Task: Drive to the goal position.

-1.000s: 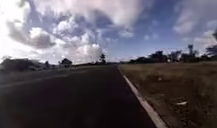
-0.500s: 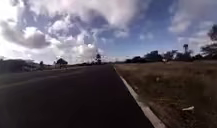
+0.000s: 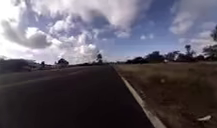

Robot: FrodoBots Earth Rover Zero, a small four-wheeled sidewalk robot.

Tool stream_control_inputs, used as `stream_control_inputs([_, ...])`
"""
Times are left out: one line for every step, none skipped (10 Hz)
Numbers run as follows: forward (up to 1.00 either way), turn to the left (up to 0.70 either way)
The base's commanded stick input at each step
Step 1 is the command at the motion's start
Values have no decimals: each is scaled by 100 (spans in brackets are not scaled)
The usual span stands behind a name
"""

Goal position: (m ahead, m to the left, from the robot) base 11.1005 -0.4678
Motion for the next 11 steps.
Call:
stream_control_inputs([50,0])
stream_control_inputs([50,0])
stream_control_inputs([50,0])
stream_control_inputs([50,0])
stream_control_inputs([50,0])
stream_control_inputs([50,0])
stream_control_inputs([50,0])
stream_control_inputs([50,0])
stream_control_inputs([50,0])
stream_control_inputs([50,0])
stream_control_inputs([50,0])
